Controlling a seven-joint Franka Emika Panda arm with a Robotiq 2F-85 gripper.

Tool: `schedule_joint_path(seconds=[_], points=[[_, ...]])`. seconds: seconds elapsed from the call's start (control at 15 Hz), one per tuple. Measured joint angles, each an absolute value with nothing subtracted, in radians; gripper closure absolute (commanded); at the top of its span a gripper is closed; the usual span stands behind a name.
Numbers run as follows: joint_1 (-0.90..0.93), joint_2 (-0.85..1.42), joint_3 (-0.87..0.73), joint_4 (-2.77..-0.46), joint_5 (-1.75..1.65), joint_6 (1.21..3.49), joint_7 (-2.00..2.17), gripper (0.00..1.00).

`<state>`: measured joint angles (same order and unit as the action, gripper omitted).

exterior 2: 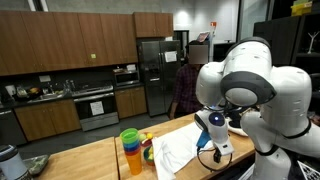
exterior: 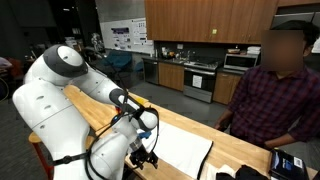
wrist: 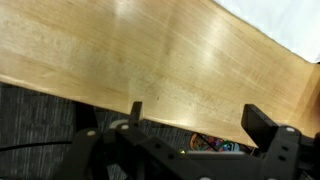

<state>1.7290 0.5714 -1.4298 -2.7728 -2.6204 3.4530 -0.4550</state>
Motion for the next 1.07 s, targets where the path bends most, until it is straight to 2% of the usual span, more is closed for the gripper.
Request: schedule_joint_path(seconds=[0.33, 0.93, 1.07], points=[[1.753, 0.582, -1.439, -2.767, -2.618, 3.435, -0.616, 0.0], [1.821, 0.601, -1.618, -2.761, -2.616, 3.451, -1.26, 0.0], [1.817, 0.601, -1.616, -2.761, -2.612, 3.451, -1.27, 0.0]])
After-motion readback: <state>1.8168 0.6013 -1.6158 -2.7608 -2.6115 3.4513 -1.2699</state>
